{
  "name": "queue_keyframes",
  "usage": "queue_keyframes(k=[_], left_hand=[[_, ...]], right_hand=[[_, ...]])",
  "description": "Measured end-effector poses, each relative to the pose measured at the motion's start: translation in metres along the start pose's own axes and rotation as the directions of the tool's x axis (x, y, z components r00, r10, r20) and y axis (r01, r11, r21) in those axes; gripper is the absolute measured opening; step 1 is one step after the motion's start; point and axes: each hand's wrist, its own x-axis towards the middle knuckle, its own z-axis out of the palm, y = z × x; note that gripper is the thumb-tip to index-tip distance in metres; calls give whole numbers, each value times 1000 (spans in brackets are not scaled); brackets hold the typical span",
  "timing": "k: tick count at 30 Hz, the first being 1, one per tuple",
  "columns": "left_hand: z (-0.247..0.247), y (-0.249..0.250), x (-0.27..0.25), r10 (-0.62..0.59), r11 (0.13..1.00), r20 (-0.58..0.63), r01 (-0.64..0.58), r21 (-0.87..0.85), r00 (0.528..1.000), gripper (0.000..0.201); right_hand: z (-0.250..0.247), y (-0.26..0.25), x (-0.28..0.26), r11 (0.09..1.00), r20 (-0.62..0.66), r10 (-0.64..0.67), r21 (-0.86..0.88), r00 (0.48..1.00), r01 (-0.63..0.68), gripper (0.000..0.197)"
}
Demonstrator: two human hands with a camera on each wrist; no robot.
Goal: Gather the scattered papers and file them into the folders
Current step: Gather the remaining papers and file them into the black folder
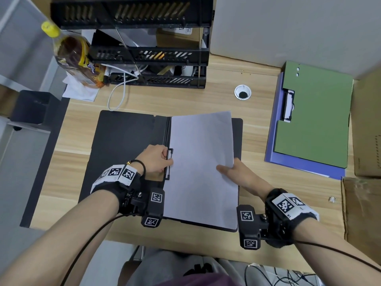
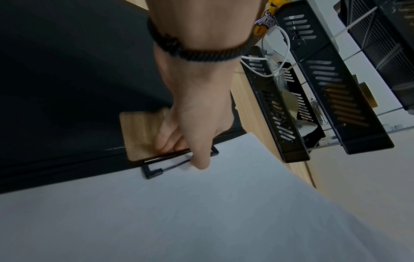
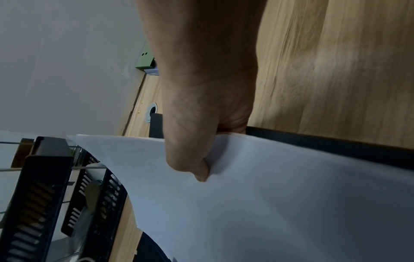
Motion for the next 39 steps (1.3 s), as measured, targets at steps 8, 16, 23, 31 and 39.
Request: queue_keyframes(k=[8,16,23,31,39], left_hand=[[-1,1,1,7,1000,3,-7,27,1000,24],[3,2,4,-22,998,-33,24,61,999,23],[16,10,6,-66,985,-173,92,145,983,36],[15,-2,3,-27,994,-182,46,103,983,37],[-23,-50,-36,-126,724,-36,67,-687,991,23]], right_hand=[[-1,3,2,1000,4,-3,-18,1000,3,33],[5,2,9,993,24,55,-106,998,-52,35],[-7,23,9,986,-57,109,-119,992,-115,54],[-8,42,-5,999,-339,35,46,940,-21,13],[51,-19,9,990,58,45,133,997,-53,21]])
